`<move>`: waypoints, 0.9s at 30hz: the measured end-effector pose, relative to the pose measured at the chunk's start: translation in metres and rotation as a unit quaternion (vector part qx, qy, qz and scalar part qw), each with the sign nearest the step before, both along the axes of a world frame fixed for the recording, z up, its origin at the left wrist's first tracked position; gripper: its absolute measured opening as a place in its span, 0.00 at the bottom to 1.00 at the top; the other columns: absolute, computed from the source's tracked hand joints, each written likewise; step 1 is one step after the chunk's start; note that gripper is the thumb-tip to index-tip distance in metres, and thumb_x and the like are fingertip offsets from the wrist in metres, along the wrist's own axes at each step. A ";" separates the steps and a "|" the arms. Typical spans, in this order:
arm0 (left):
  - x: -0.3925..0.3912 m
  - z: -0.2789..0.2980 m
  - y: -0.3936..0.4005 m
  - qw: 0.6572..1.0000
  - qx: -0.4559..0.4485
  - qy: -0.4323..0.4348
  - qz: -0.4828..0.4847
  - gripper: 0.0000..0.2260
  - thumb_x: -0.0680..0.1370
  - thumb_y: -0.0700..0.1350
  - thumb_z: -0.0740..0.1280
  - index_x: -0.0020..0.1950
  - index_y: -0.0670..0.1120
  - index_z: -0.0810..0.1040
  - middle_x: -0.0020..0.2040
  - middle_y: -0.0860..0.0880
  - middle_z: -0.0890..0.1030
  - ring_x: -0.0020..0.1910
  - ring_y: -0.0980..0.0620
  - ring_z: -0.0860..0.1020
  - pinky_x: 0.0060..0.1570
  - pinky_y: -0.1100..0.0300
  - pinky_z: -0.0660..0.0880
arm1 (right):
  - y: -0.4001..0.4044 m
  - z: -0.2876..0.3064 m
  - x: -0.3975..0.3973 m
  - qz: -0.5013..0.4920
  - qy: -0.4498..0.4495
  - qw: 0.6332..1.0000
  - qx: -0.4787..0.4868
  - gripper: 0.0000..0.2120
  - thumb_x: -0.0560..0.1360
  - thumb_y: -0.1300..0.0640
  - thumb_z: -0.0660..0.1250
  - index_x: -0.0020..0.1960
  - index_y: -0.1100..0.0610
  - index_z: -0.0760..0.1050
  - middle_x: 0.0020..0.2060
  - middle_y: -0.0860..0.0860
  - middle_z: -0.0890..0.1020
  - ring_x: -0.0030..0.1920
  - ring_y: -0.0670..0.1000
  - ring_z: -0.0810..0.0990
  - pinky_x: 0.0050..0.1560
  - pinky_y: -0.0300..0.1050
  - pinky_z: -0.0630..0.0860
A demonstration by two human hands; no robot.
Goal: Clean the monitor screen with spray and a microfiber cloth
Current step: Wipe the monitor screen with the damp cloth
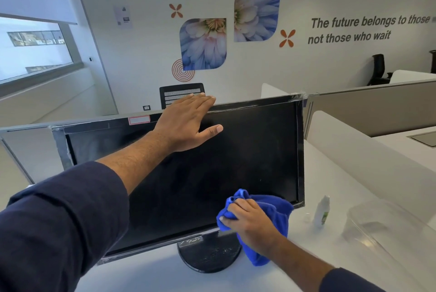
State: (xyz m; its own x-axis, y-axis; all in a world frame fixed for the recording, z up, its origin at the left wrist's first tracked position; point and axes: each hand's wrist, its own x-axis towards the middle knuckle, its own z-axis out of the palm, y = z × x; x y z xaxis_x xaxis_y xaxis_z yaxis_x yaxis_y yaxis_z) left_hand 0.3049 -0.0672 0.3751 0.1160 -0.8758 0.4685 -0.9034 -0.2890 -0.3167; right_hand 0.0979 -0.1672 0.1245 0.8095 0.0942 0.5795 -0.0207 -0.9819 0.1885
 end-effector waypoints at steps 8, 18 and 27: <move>-0.002 0.000 -0.003 1.000 0.004 -0.006 -0.006 0.42 0.76 0.74 0.42 0.80 0.47 0.59 0.78 0.48 0.65 0.77 0.49 0.63 0.74 0.54 0.55 | -0.031 -0.004 -0.048 -0.137 -0.056 0.982 0.120 0.21 0.62 0.64 0.81 0.54 0.53 0.85 0.43 0.51 0.81 0.42 0.54 0.80 0.38 0.47 0.80; -0.015 0.009 -0.015 0.998 0.022 0.008 -0.050 0.41 0.76 0.74 0.42 0.81 0.50 0.53 0.81 0.50 0.58 0.79 0.52 0.56 0.73 0.58 0.49 | -0.062 0.083 -0.033 -0.167 -0.393 0.842 0.331 0.12 0.73 0.67 0.72 0.54 0.61 0.75 0.46 0.52 0.76 0.46 0.53 0.75 0.50 0.43 0.73; -0.027 -0.001 -0.038 0.999 -0.003 0.010 -0.040 0.39 0.78 0.72 0.44 0.81 0.50 0.57 0.79 0.50 0.63 0.78 0.53 0.59 0.73 0.59 0.46 | -0.103 0.141 0.007 -0.171 -0.394 0.845 0.320 0.17 0.79 0.52 0.66 0.63 0.60 0.78 0.59 0.57 0.77 0.61 0.56 0.72 0.63 0.55 0.70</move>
